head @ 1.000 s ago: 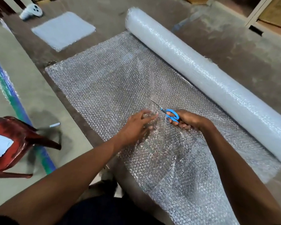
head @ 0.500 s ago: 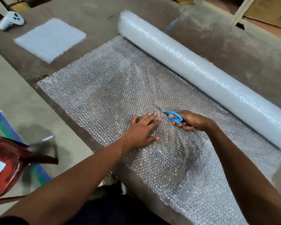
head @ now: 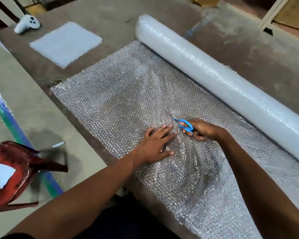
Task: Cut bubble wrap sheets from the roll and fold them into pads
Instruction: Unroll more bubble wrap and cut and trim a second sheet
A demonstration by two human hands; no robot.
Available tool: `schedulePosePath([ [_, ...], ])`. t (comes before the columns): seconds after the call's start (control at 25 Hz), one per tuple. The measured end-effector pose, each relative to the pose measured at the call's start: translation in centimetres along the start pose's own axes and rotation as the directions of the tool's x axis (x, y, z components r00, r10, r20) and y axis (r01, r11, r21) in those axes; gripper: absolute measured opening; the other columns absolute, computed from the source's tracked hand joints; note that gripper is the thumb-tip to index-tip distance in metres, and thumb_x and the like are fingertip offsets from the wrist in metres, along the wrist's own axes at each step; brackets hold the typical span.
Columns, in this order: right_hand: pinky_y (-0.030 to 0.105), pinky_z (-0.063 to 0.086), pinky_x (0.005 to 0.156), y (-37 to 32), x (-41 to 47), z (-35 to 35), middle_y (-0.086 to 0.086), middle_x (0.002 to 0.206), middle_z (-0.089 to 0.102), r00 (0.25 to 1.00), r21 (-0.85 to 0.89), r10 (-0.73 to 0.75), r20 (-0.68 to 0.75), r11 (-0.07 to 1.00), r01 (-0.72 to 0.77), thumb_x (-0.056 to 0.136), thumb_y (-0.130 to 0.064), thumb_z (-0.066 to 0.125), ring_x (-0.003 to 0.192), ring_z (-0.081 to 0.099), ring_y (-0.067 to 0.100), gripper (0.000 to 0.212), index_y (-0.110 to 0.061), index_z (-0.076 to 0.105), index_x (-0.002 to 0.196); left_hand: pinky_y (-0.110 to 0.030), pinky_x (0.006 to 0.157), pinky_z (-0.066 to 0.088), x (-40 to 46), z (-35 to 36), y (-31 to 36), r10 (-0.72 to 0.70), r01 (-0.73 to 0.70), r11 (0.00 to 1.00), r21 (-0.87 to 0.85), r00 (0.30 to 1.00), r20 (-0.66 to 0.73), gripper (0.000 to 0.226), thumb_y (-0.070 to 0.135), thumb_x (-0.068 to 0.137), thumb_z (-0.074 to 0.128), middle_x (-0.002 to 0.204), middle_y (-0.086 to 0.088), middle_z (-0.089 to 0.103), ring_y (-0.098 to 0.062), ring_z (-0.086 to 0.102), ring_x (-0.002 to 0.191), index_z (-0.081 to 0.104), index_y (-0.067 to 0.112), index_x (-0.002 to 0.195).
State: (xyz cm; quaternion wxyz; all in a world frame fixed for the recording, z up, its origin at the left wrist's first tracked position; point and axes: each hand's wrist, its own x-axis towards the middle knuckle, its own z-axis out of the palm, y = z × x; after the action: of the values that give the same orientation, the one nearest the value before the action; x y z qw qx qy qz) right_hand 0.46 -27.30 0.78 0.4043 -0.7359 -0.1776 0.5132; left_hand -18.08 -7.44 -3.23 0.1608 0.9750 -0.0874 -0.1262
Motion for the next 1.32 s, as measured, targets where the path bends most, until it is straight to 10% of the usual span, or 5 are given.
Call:
schedulePosePath([
  [1.08, 0.020, 0.019, 0.037, -5.3, 8.0, 1.2, 0.006, 0.068, 0.056, 0.999, -0.033, 0.051, 0.002, 0.998, -0.051, 0.109, -0.048, 0.049, 0.039, 0.030, 0.011, 0.045, -0.010, 0.068, 0.094, -0.064, 0.122, 0.004, 0.0, -1.1, -1.6, 0.112, -0.111, 0.994, -0.020, 0.993, 0.031, 0.079, 0.075, 0.097, 0.043, 0.176, 0.001, 0.006, -0.028, 0.007, 0.162, 0.015, 0.045, 0.165],
  [1.32, 0.024, 0.019, 0.037, -8.0, 10.5, 1.9, 0.005, 0.065, 0.055, 1.000, -0.014, 0.002, 0.001, 1.000, -0.002, 0.082, -0.064, 0.064, 0.038, 0.031, 0.011, 0.055, -0.010, 0.068, 0.092, -0.063, 0.127, 0.007, -0.5, -1.6, -3.7, 0.217, -0.213, 0.975, -0.068, 0.974, 0.062, 0.079, 0.073, 0.099, 0.044, 0.176, -0.001, 0.002, -0.026, 0.004, 0.162, 0.018, 0.039, 0.165],
])
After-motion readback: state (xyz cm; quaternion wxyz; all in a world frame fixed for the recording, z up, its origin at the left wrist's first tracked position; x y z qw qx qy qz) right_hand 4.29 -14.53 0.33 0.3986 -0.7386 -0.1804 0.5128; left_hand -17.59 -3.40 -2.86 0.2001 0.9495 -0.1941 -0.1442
